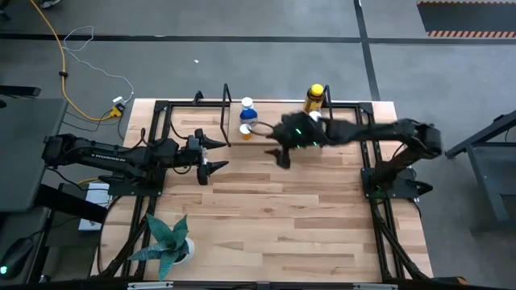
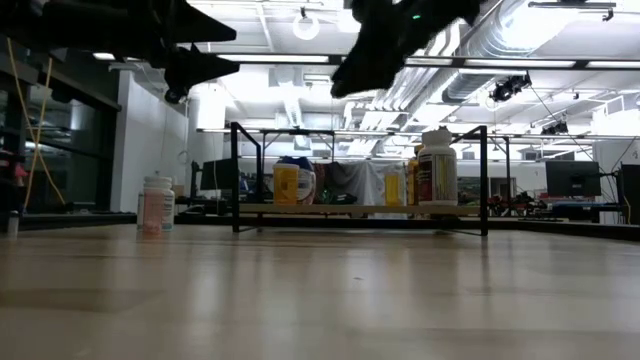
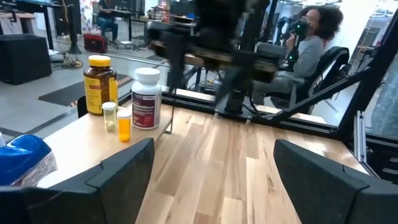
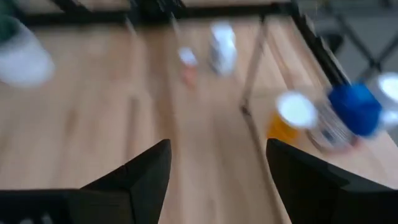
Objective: Pick and place medicine bottles onto shelf by color
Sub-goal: Put the small pink pill bottle on the shelf
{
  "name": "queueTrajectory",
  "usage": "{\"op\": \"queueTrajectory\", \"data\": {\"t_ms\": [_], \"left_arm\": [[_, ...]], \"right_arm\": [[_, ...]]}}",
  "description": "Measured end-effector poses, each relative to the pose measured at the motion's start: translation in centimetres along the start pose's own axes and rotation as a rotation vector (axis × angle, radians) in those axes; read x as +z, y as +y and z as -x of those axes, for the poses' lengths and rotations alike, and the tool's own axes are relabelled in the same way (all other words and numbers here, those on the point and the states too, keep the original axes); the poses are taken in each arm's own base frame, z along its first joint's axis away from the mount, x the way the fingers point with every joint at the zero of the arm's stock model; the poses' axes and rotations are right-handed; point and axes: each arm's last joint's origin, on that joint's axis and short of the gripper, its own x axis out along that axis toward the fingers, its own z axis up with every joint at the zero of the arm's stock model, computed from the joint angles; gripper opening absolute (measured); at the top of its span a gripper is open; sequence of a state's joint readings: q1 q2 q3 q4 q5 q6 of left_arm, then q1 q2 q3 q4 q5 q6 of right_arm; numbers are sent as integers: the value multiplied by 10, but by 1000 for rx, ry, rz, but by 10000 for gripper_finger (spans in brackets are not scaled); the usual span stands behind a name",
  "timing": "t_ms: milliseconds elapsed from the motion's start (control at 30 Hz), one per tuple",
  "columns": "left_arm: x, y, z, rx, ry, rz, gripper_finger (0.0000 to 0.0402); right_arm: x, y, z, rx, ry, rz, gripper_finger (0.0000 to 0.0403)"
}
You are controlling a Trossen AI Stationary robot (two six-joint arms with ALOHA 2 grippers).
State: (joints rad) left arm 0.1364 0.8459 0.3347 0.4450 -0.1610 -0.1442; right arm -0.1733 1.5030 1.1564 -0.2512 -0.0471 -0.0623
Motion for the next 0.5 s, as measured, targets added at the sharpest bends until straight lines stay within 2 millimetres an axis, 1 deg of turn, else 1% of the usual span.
{"op": "queueTrajectory", "data": {"t_ms": [100,200,300,367,433,500], "left_arm": [[-1,0,0,1,5,-6,321],[-1,0,0,1,12,-7,321],[-2,0,0,2,19,-9,321],[-2,0,0,2,24,-21,321],[-2,0,0,1,24,-35,321],[-2,0,0,0,25,-47,321]], "right_arm": [[-23,24,8,27,-186,-4,255],[-43,40,15,27,-329,-57,255],[-59,47,18,32,-400,-82,255],[-66,51,18,42,-428,-67,255],[-69,53,18,40,-442,-27,255],[-68,53,18,39,-452,-23,255]]}}
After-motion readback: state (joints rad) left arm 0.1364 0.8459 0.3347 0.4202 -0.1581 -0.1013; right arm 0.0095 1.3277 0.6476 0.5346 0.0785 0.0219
